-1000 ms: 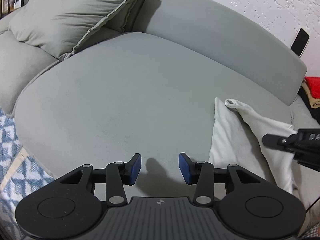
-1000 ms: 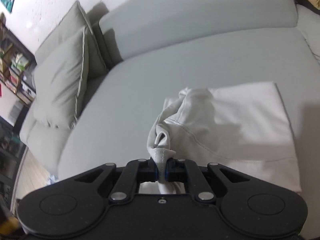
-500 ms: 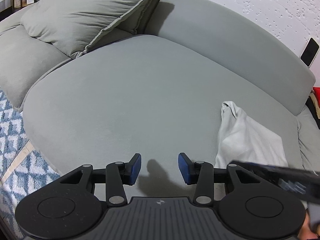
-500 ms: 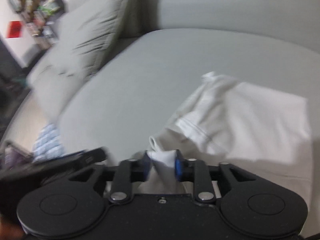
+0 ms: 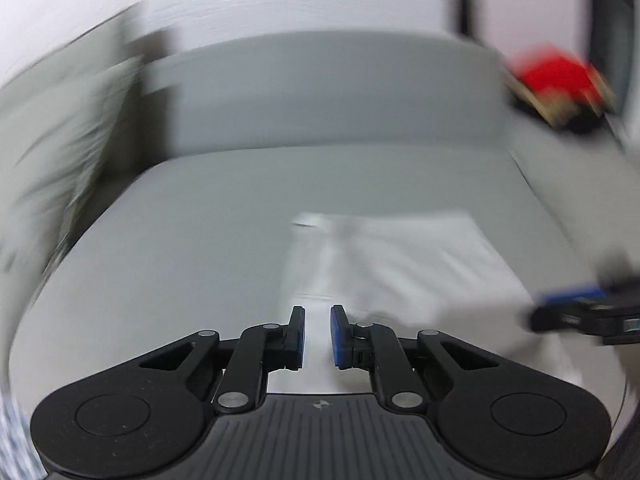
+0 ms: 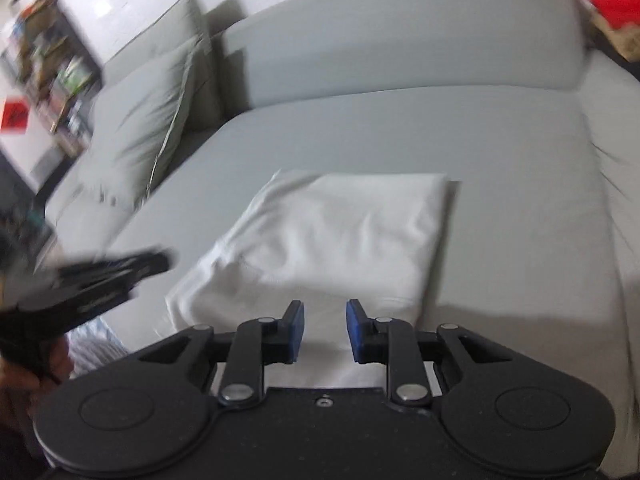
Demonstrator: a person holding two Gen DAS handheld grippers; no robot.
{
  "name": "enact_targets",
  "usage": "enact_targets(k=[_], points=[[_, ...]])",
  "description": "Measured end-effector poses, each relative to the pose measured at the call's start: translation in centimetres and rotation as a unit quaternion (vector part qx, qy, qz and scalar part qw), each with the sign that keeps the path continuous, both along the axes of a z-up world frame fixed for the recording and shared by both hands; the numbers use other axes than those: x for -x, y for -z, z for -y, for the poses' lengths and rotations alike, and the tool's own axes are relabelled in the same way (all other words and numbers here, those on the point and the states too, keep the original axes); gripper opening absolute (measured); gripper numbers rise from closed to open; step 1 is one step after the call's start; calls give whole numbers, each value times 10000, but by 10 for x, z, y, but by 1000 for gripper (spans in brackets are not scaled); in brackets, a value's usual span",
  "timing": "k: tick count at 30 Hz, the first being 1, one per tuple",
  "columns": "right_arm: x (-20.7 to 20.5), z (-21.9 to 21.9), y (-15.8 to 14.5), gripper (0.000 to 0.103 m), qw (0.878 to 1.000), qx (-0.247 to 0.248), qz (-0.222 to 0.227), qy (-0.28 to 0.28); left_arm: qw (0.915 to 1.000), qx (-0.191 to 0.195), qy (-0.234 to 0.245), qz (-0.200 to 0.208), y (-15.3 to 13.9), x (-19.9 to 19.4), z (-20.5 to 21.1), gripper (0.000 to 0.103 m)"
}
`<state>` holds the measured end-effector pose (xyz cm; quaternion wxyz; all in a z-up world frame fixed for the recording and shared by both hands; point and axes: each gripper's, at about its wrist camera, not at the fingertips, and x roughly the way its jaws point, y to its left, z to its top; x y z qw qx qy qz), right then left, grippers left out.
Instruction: Fold clothes
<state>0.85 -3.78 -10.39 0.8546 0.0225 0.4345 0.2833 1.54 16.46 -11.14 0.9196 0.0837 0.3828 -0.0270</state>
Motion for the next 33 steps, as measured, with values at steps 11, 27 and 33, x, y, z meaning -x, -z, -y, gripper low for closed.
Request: enact_targets(k=[11, 27, 33], points=[[64, 84, 2, 36, 9948, -53, -983, -244, 9968, 117, -45, -783, -2, 59, -6, 17], [71, 68, 4, 35, 9963, -54, 217, -833, 9928, 1031, 391, -471, -10, 70, 41, 41], [84, 36, 13, 19, 9785, 946, 1196, -1390, 9922, 1181, -221, -333, -24, 85, 15, 42]])
